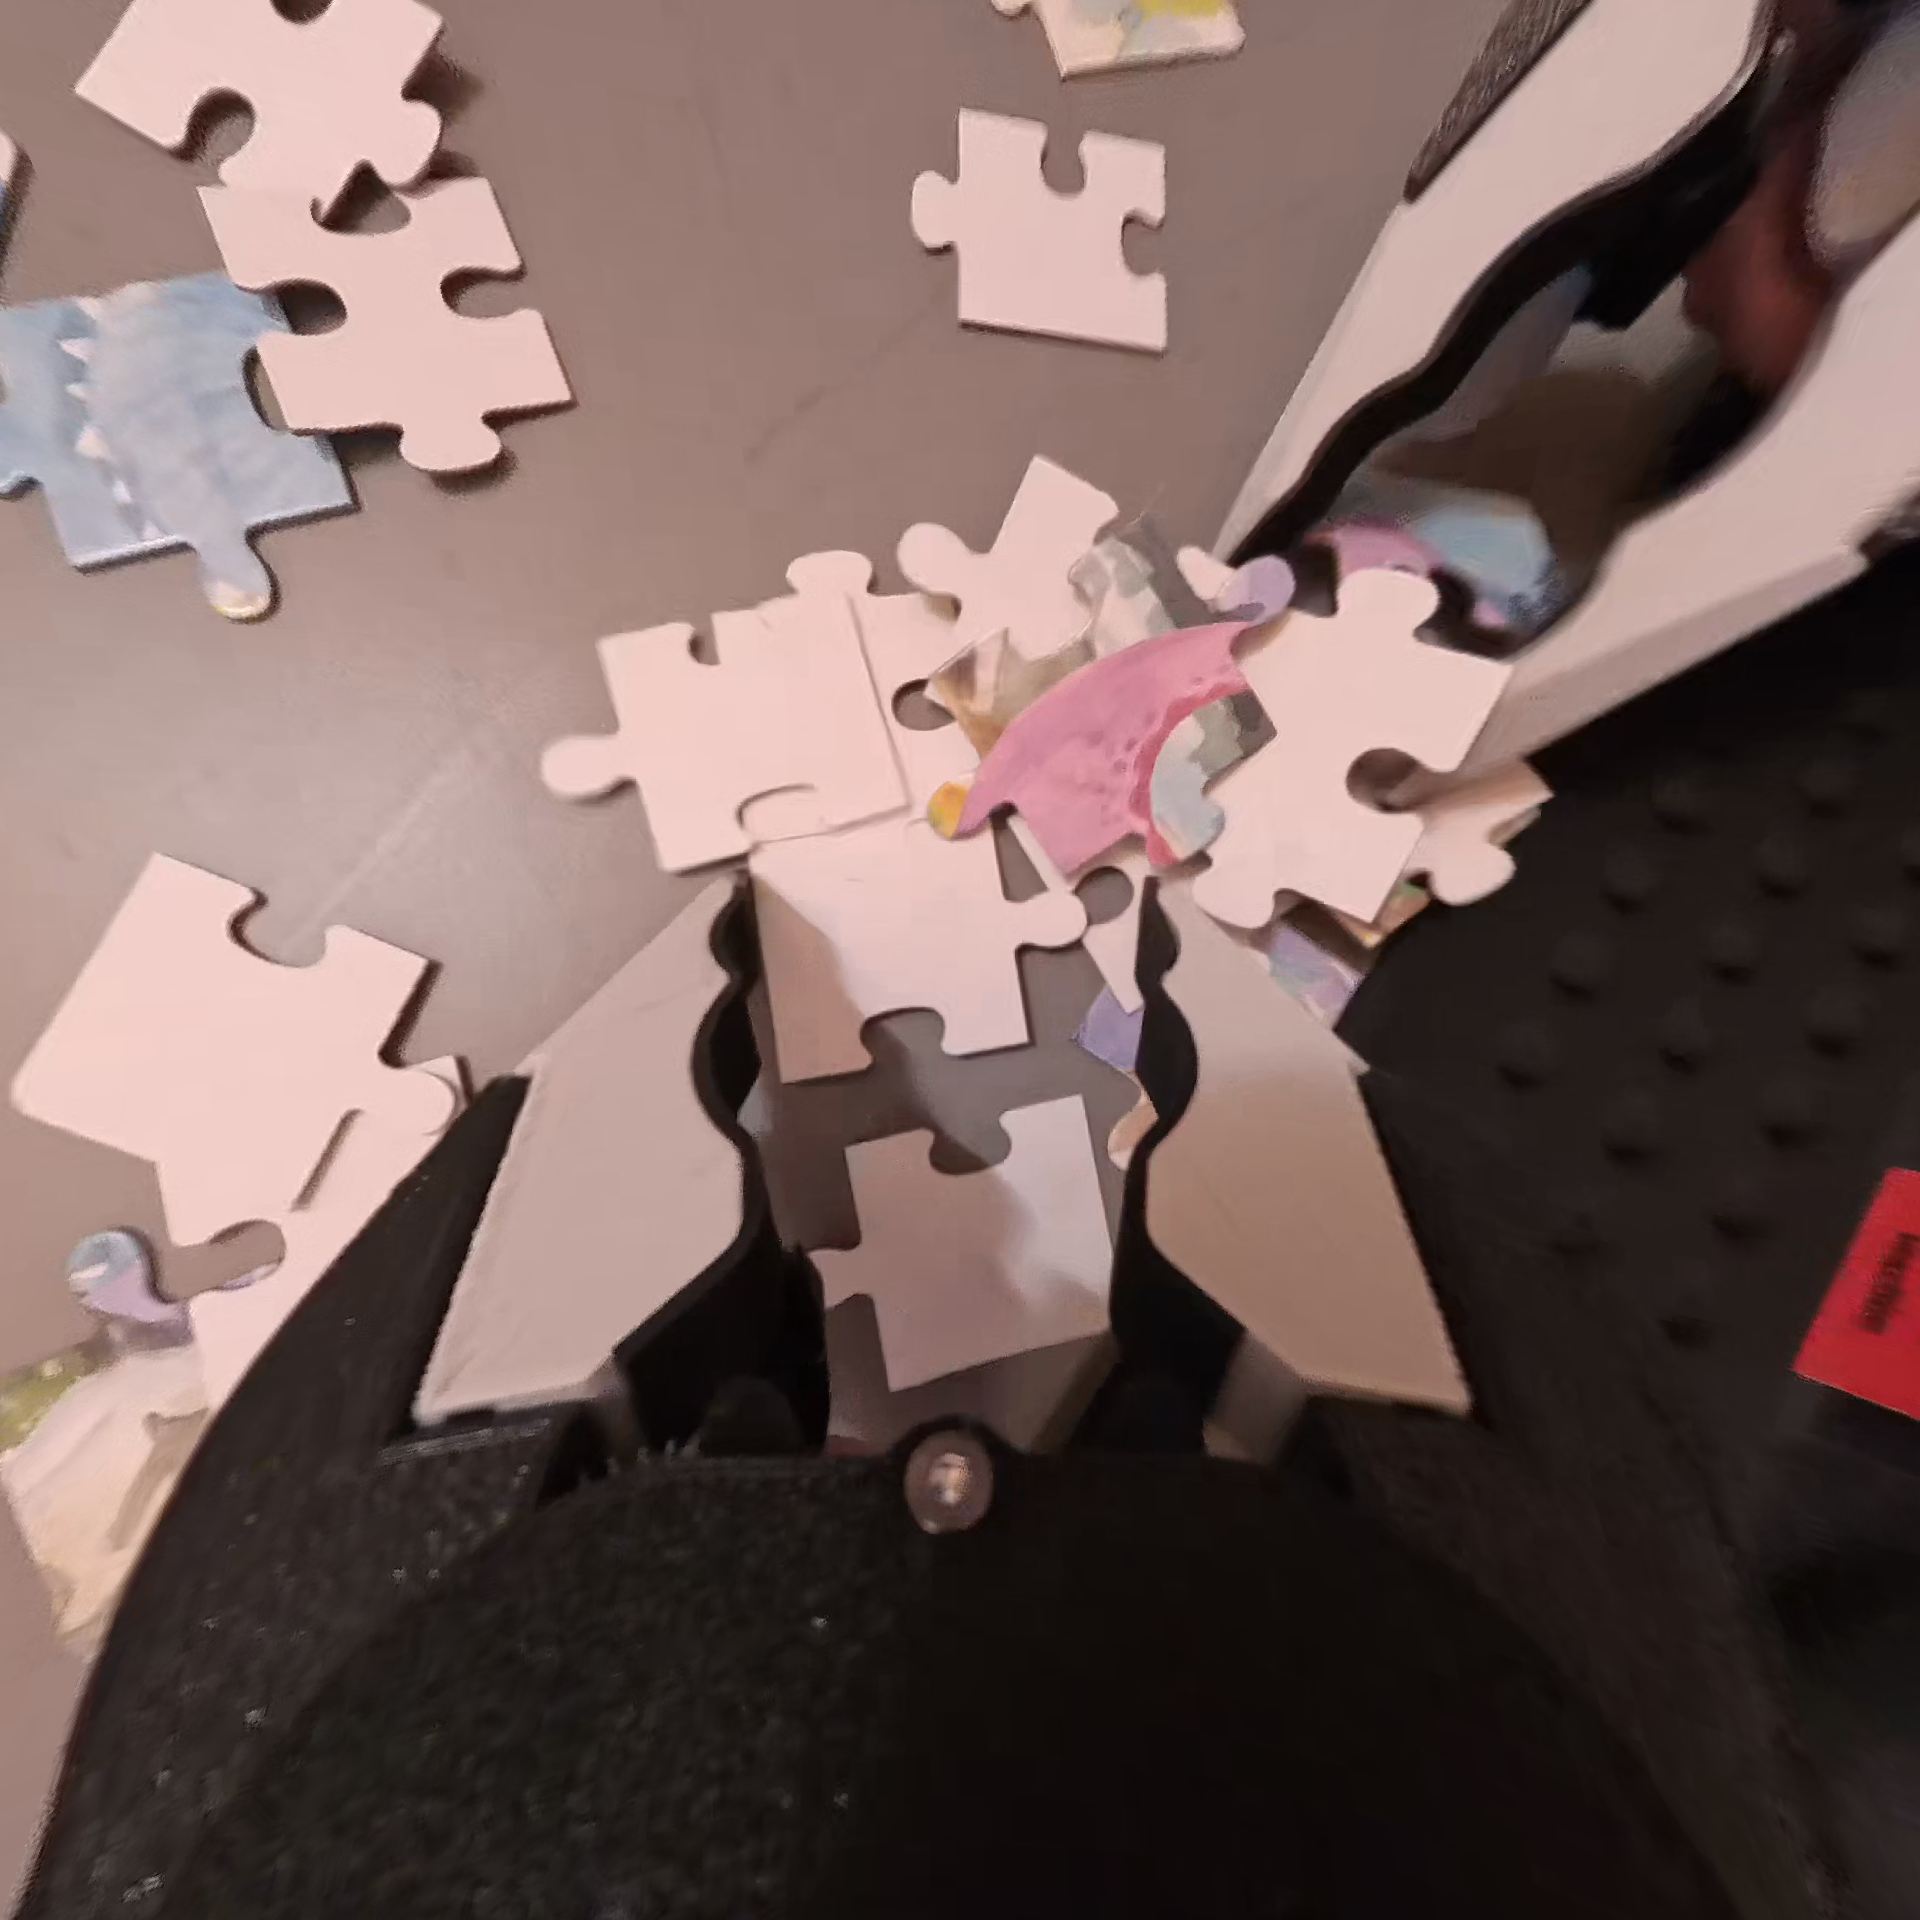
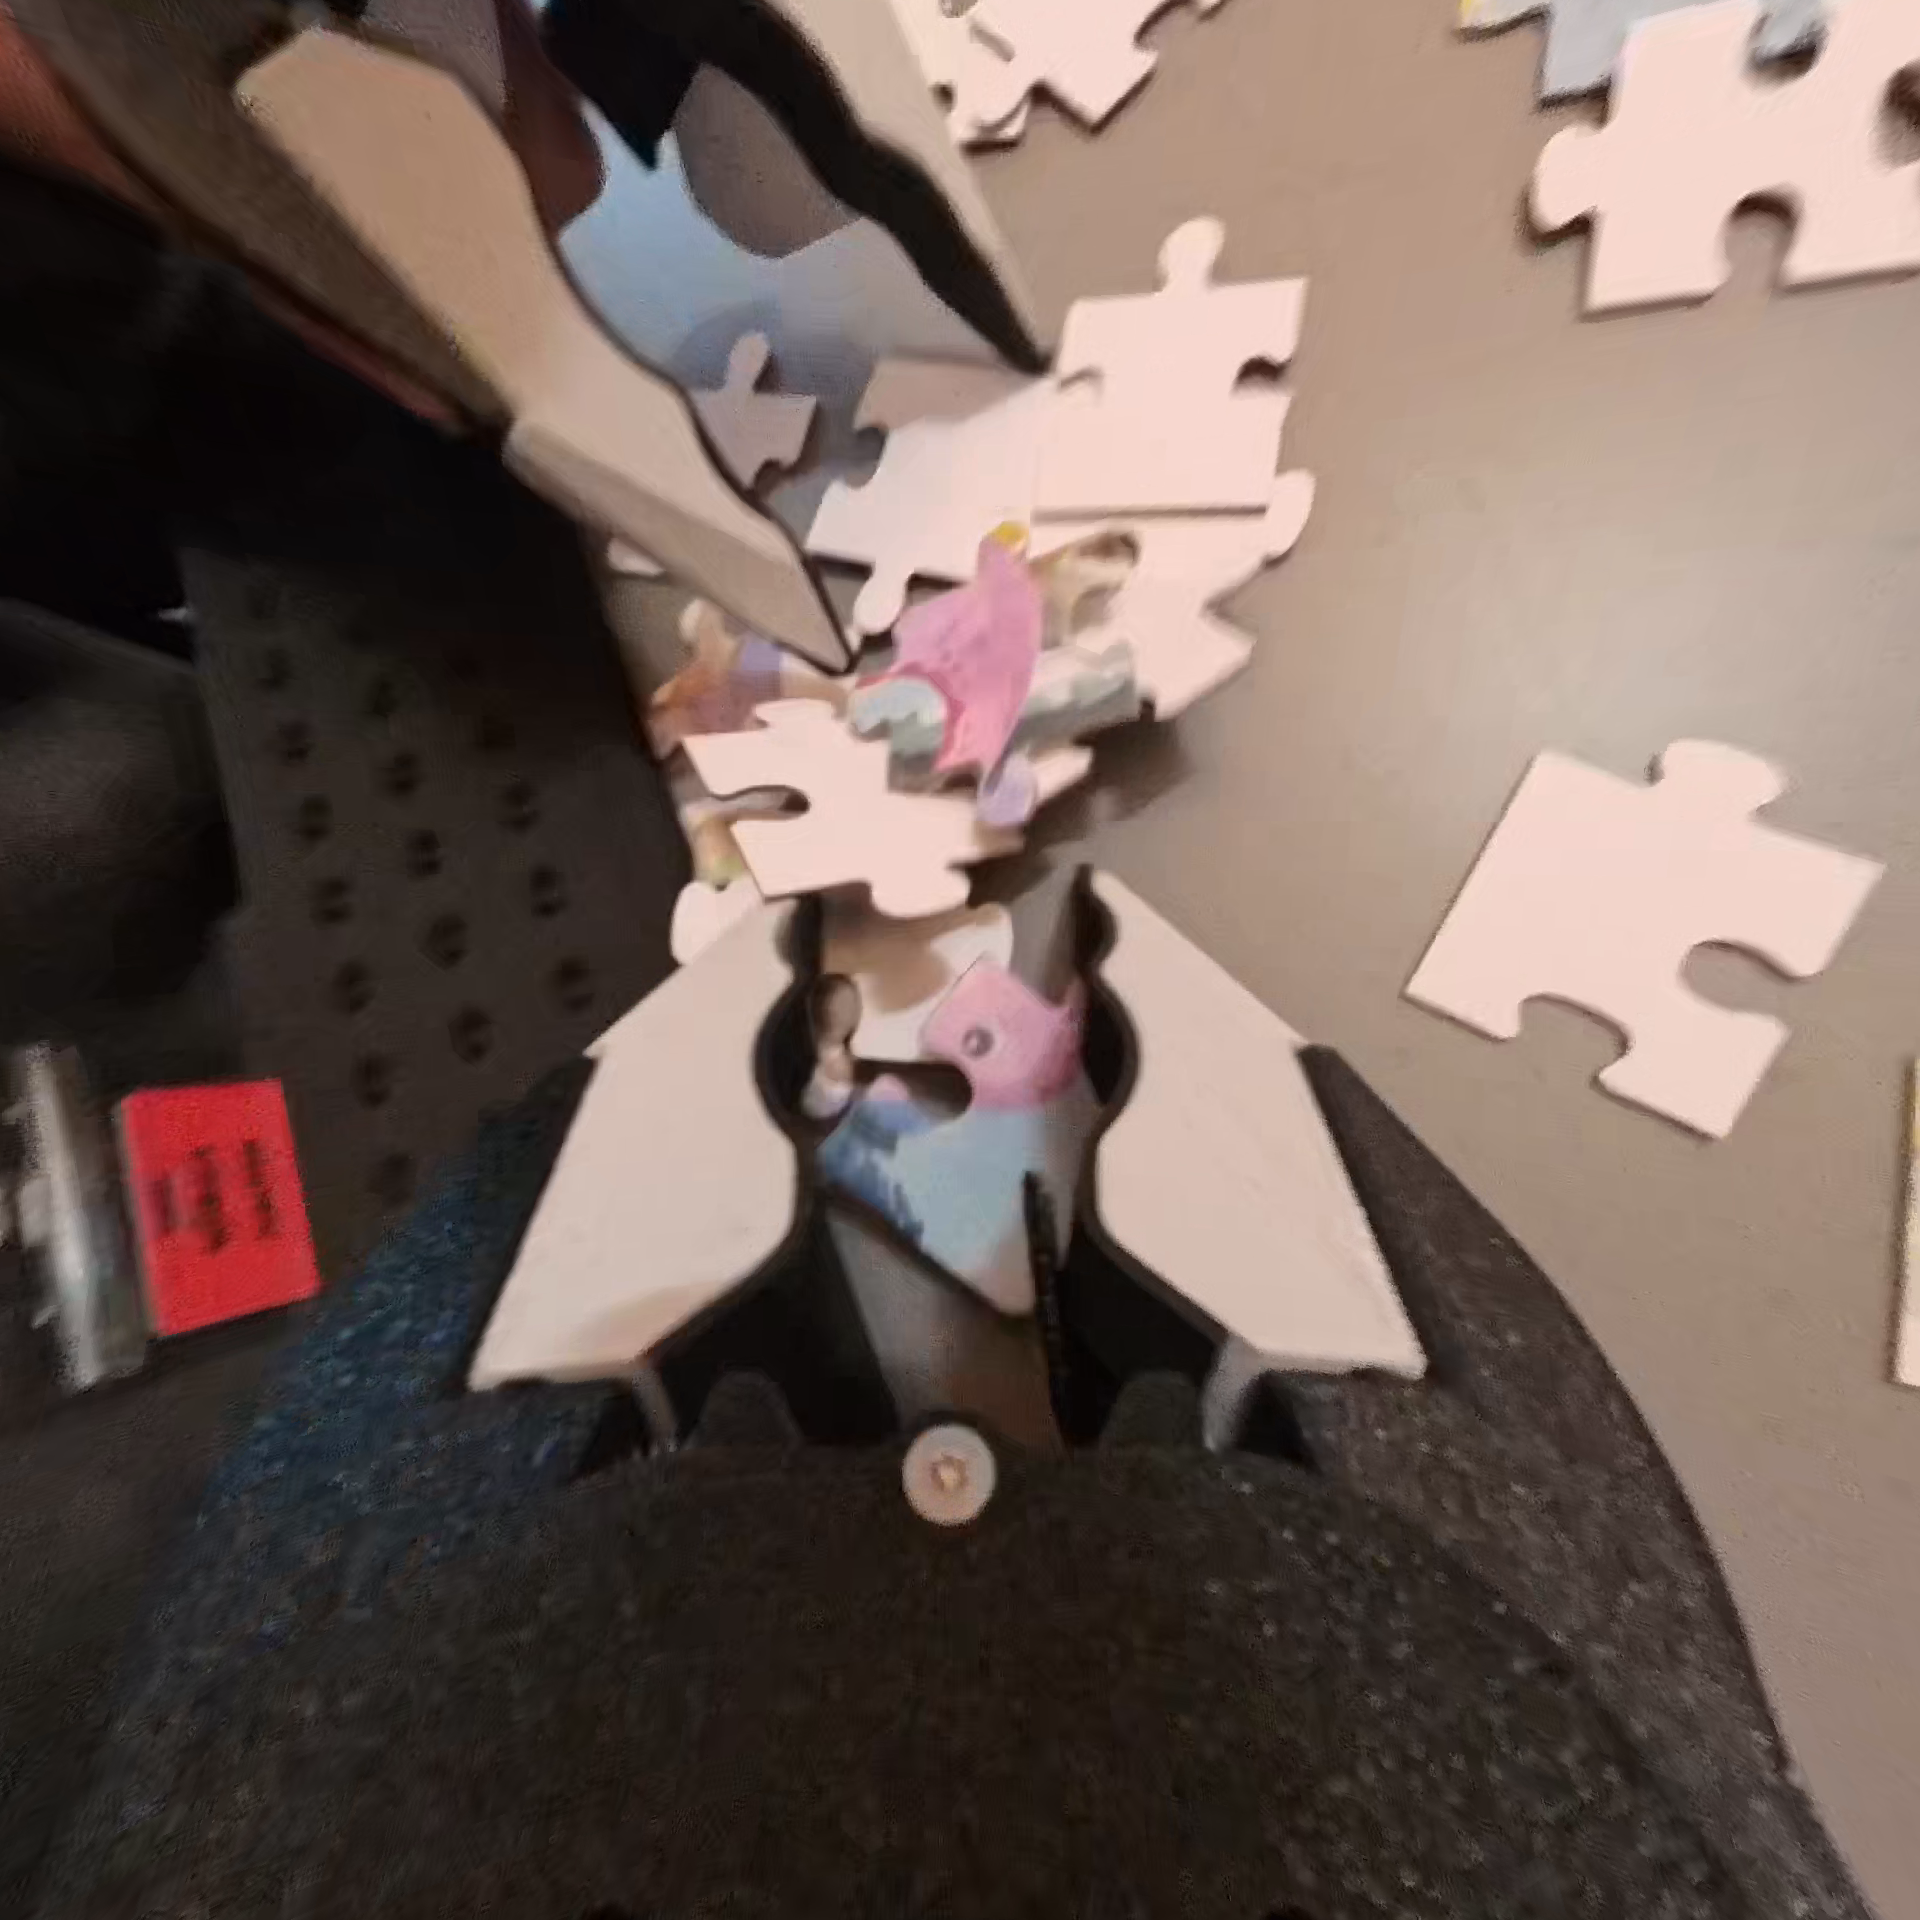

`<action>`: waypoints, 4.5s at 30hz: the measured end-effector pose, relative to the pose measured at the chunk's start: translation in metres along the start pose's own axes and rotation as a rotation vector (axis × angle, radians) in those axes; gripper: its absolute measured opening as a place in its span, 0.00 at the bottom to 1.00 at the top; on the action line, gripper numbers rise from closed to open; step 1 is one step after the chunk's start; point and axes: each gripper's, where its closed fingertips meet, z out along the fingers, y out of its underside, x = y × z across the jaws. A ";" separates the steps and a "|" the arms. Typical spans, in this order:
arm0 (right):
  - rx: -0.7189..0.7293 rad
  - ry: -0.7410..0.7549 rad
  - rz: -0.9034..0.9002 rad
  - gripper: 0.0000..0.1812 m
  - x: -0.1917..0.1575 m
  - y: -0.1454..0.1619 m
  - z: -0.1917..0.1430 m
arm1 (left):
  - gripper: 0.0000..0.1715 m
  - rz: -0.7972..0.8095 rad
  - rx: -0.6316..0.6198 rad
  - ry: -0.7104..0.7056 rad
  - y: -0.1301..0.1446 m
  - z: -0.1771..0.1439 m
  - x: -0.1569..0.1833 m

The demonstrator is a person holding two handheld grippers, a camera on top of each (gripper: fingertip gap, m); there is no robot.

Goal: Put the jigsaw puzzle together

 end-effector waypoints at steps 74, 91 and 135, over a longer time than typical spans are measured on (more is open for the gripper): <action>0.022 0.083 -0.170 0.14 0.043 -0.074 0.051 | 0.23 -0.212 0.345 0.327 -0.041 -0.051 -0.017; 0.035 0.123 -0.249 0.40 0.014 -0.028 0.024 | 0.78 0.028 -0.038 -0.145 0.050 -0.033 -0.046; 0.214 0.582 0.307 0.55 0.186 -0.010 -0.064 | 0.71 0.085 0.062 0.178 -0.135 0.077 -0.085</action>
